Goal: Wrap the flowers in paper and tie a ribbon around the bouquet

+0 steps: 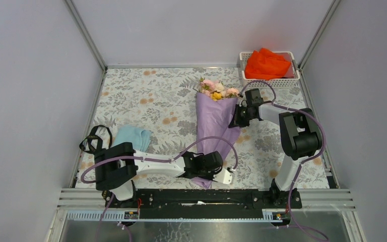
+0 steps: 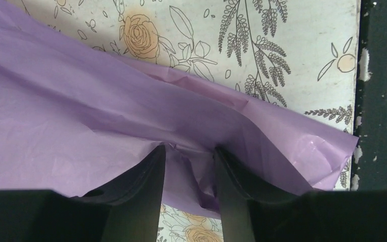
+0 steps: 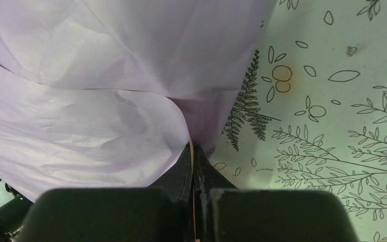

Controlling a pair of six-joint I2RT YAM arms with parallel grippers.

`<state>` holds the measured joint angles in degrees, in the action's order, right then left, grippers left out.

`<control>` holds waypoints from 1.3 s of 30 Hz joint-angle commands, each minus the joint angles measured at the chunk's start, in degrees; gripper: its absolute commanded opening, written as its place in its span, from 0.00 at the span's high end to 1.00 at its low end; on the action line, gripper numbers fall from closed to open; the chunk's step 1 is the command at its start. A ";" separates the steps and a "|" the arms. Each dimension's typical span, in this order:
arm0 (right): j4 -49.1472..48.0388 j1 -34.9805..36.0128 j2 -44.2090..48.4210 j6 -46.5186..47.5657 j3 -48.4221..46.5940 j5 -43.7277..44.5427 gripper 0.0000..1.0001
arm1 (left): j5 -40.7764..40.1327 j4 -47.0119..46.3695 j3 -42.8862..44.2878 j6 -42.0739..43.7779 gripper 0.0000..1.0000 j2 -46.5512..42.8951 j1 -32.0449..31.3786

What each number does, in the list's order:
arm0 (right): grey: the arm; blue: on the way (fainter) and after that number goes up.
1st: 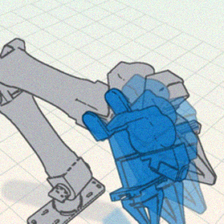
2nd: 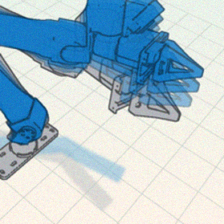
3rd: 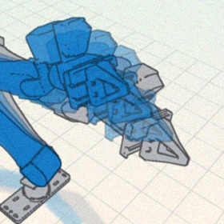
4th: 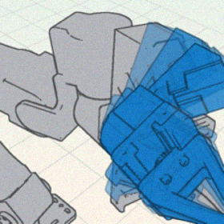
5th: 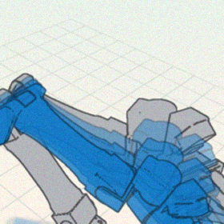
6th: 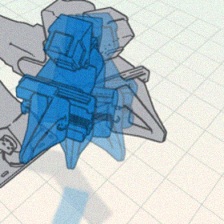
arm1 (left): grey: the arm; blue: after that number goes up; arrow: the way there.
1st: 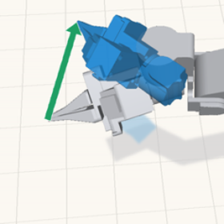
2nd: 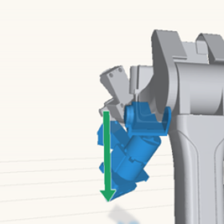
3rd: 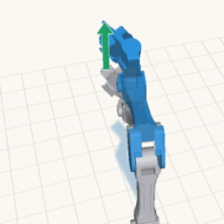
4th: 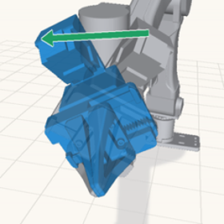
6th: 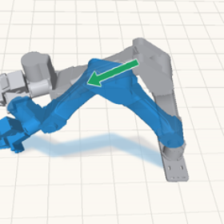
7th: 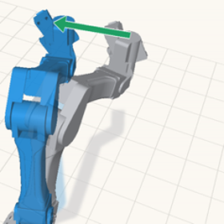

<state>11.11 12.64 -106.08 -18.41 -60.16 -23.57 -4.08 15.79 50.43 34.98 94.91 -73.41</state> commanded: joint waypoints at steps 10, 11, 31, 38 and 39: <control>-2.89 -0.78 -2.07 1.96 -6.89 4.00 1.00 | 9.59 8.87 -2.27 0.70 0.45 -2.62 -4.62; -2.65 -0.80 -1.98 2.07 -7.00 3.92 1.00 | 9.72 9.40 -2.26 1.26 0.44 -3.13 -4.68; -1.92 -0.78 1.17 3.55 -4.16 5.74 0.51 | 10.86 3.19 8.82 2.89 0.28 3.59 6.34; -2.96 -1.31 1.67 2.99 -0.76 4.88 0.34 | 6.21 -1.20 1.45 6.90 0.28 8.41 0.83; -3.58 -1.57 1.36 2.67 -0.13 4.14 0.32 | 5.66 -1.09 1.00 7.17 0.28 8.80 0.47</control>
<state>8.88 12.03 -106.06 -15.75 -62.67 -19.20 4.62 15.31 56.01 40.40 99.13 -71.37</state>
